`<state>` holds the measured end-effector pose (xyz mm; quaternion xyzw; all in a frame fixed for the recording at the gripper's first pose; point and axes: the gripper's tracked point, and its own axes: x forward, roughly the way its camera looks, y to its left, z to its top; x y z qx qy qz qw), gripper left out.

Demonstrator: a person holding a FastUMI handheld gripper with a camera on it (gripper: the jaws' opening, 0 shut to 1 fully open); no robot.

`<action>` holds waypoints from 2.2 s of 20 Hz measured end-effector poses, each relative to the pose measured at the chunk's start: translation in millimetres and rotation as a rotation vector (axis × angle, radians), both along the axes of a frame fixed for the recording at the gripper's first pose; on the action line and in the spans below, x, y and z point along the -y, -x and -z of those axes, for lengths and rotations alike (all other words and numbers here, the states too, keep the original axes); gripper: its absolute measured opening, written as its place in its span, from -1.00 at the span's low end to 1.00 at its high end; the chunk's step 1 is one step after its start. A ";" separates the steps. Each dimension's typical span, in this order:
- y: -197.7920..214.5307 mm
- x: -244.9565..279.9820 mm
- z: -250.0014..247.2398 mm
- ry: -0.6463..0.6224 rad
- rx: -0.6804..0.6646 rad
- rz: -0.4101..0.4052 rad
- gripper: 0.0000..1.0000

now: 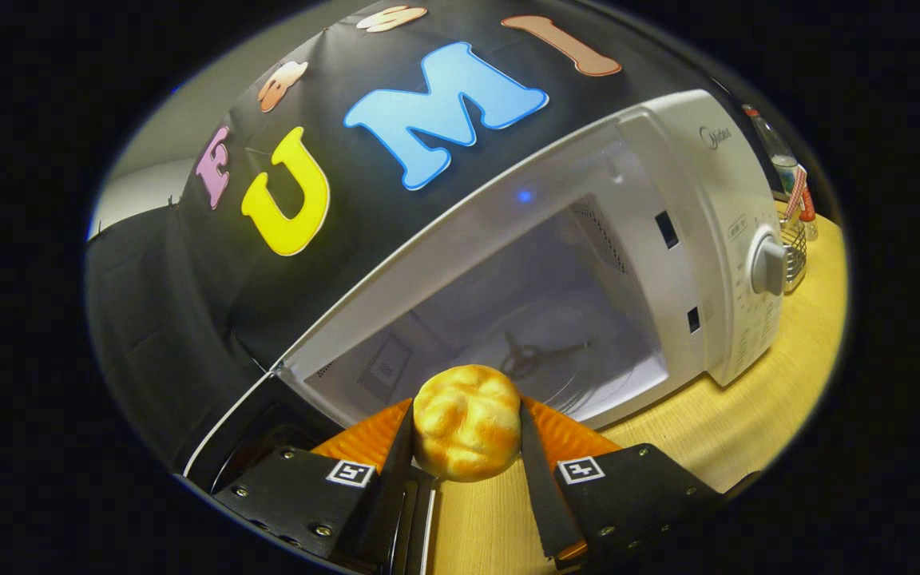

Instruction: Open the microwave, put the food inside, and close the microwave door.

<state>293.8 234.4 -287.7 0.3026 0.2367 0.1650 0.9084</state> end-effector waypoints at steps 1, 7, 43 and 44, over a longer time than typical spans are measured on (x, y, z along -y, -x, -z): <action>-4.0 -0.3 3.2 -0.007 -0.005 0.010 0.37; -32.0 -1.8 16.2 -0.026 -0.010 0.067 0.37; 81.5 24.7 -104.3 0.300 0.270 0.063 0.94; 90.4 25.1 -110.6 0.303 0.277 0.056 0.94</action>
